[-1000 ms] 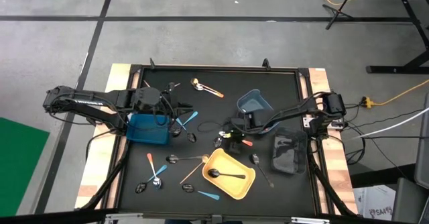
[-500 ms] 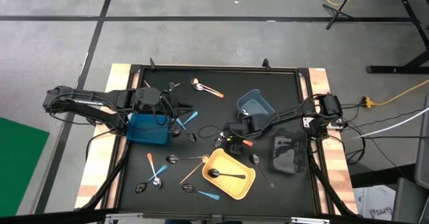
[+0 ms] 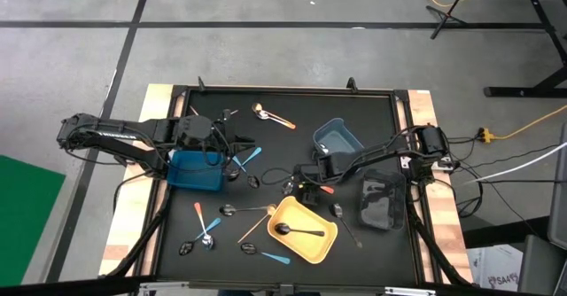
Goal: Sort silverware by color (type)
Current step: Put the orange spoon into the gray bin
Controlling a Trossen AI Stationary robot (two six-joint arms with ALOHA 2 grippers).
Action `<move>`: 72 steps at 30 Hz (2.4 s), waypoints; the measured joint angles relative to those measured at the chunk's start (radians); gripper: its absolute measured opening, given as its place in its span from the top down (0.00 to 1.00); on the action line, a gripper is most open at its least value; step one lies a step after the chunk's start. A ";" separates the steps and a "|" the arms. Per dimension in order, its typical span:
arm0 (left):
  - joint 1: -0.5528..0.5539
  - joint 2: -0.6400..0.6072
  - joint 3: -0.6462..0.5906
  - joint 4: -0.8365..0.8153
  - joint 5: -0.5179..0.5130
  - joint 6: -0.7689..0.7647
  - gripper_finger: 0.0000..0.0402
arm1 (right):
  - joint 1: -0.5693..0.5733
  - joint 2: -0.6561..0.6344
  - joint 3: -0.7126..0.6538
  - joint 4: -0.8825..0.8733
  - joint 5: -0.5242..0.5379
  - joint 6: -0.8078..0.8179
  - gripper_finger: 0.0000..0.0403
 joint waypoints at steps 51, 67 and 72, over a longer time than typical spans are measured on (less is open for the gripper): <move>0.000 0.000 0.000 -0.053 -0.001 -0.006 0.85 | 0.000 -0.380 0.212 -0.541 0.213 -0.127 1.00; 0.000 0.000 0.000 -0.054 -0.001 -0.007 0.85 | -0.201 -0.454 -0.154 -0.329 0.244 -0.019 0.99; 0.000 0.000 0.000 -0.054 -0.001 -0.007 0.85 | -0.281 -0.454 -0.263 -0.128 0.167 -0.097 0.99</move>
